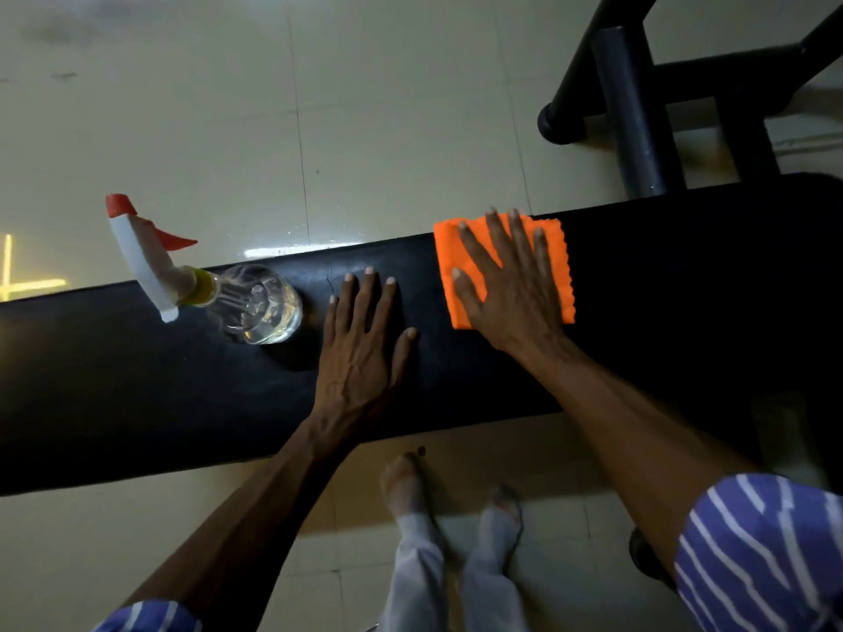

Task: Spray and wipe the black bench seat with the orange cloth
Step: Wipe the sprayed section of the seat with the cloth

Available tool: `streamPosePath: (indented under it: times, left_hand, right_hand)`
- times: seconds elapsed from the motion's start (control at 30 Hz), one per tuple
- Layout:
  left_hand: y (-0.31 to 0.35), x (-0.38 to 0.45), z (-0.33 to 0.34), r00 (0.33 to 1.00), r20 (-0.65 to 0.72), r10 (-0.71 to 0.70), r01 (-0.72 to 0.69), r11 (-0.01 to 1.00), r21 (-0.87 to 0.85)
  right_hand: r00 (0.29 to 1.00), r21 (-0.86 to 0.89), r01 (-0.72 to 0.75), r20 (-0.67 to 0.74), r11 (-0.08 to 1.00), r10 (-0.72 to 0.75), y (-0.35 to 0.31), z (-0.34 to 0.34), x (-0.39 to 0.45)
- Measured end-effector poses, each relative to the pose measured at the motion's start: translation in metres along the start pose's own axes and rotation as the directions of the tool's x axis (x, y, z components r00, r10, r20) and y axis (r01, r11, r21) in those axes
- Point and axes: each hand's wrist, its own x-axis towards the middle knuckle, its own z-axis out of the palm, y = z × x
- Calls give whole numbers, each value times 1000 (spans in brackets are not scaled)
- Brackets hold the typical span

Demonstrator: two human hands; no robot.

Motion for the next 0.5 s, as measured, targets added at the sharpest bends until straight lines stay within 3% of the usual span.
streamPosePath:
  times: [0.07, 0.1, 0.17, 0.23, 0.27, 0.3, 0.4, 0.43, 0.5]
  left_hand:
    - [-7, 4, 1, 1000, -3, -3, 3, 1000, -11]
    - [-9, 5, 0, 1000, 9, -11, 11, 1000, -5]
    - [-13, 9, -2, 999, 24, -22, 22, 1000, -3]
    - [-15, 13, -4, 1000, 29, -9, 9, 1000, -10]
    - [-16, 13, -6, 999, 38, -6, 7, 1000, -10]
    - [-18, 15, -5, 999, 43, -1, 2, 1000, -18]
    - [-19, 16, -3, 999, 34, 10, -10, 1000, -15]
    - [-20, 17, -2, 999, 37, 10, -9, 1000, -14]
    - [-19, 17, -1, 1000, 26, 15, -15, 1000, -3]
  right_hand:
    - [983, 3, -182, -5, 983, 182, -14, 10, 19]
    - [980, 10, -198, 12, 980, 198, -27, 14, 23]
    - [998, -23, -61, 28, 998, 62, -40, 24, 12]
    - [983, -90, 172, 76, 981, -165, -22, 23, 7]
    - [973, -100, 210, 115, 973, -198, -8, 17, 14]
    - [981, -110, 167, 118, 980, -154, 4, 13, 26]
    - [982, -83, -183, 40, 980, 187, -6, 11, 45]
    - [980, -67, -197, 14, 978, 199, -23, 17, 38]
    - [999, -63, -44, -27, 997, 43, -43, 26, 15]
